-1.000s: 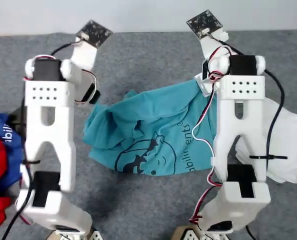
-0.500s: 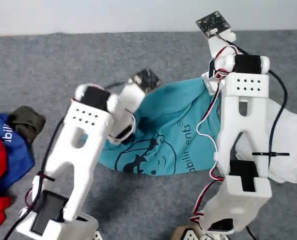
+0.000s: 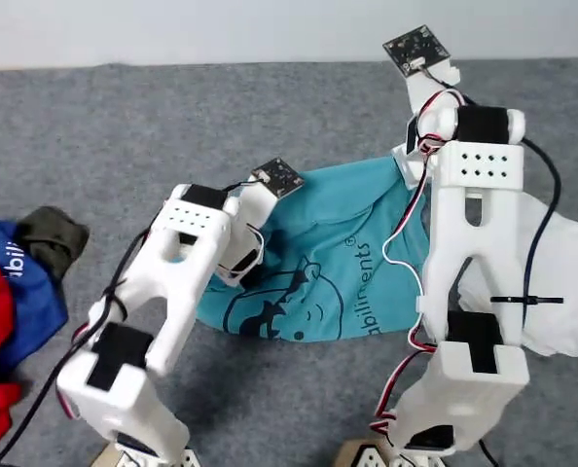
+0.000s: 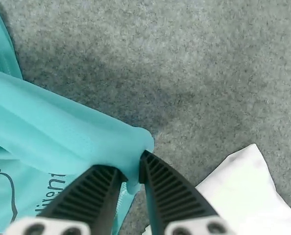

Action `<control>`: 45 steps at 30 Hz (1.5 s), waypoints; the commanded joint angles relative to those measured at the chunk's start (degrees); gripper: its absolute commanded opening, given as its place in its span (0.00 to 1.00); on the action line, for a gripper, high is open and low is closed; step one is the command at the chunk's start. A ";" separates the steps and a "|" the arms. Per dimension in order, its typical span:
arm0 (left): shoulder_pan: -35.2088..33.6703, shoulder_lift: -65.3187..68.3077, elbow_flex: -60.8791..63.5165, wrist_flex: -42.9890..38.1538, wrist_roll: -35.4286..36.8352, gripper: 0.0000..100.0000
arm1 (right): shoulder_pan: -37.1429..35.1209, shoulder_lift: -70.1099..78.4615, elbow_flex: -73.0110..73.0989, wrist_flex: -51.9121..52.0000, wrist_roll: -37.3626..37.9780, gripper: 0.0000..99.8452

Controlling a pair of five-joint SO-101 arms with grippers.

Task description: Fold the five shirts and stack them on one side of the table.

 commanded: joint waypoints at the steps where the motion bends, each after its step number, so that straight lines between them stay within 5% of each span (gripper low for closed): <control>1: -1.23 2.37 -4.26 -0.97 -0.44 0.13 | 0.48 -1.01 -0.44 0.40 -0.97 0.01; 5: -3.52 3.87 -5.49 0.53 -5.63 0.00 | 0.66 -1.01 -0.44 0.40 -0.88 0.01; 17: -20.84 -3.34 -10.33 9.76 -16.35 0.00 | 0.48 -2.42 -0.44 -0.40 -0.62 0.01; 28: -29.36 -3.96 -10.51 11.69 -16.97 0.07 | 0.48 2.51 -0.35 -5.49 -0.88 0.01; 38: -29.89 -3.96 -19.38 24.26 -19.43 0.14 | 0.48 3.91 -0.44 -7.87 -0.88 0.01; 45: -21.01 -3.96 -21.67 27.60 -18.90 0.13 | -0.31 3.91 -0.44 -7.60 -1.93 0.01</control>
